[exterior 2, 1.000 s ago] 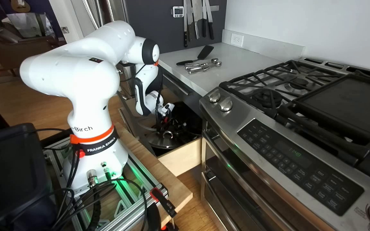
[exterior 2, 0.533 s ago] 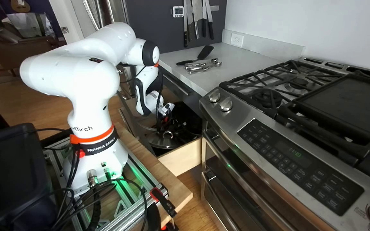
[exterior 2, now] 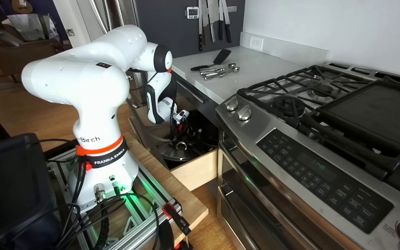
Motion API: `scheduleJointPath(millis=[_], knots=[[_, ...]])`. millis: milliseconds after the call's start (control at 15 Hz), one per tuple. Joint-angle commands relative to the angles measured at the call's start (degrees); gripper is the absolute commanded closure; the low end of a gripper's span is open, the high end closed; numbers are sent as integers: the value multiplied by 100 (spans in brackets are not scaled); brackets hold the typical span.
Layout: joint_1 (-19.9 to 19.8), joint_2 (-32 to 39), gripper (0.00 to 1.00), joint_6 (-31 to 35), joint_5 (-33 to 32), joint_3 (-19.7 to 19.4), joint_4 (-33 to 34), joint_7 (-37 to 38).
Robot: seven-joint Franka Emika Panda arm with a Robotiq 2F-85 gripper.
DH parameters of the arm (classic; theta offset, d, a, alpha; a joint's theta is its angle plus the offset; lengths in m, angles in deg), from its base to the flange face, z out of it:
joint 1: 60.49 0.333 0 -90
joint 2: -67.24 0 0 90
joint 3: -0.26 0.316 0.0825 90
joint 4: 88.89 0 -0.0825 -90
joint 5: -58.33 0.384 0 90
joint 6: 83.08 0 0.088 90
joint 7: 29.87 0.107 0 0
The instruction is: Pick up the silver pot from the open drawer and place it on the bottom left cooker on the hob of the stove
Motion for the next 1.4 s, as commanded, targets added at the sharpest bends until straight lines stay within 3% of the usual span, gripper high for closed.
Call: scheduleJointPath(millis=[0, 133, 267, 333, 800, 1000, 1267, 1333], knots=[[-81, 295, 1, 19, 50, 177, 315, -390], [-50, 348, 2, -91, 137, 199, 430, -531], [-66, 371, 11, -151, 262, 221, 503, -608], [-67, 384, 22, -159, 318, 224, 530, -637], [-43, 516, 46, -444, 828, 158, 699, -690], [-7, 541, 42, -469, 928, 126, 757, -706], [19, 538, 31, -504, 932, 125, 840, -732], [22, 549, 33, -489, 938, 130, 870, -743]])
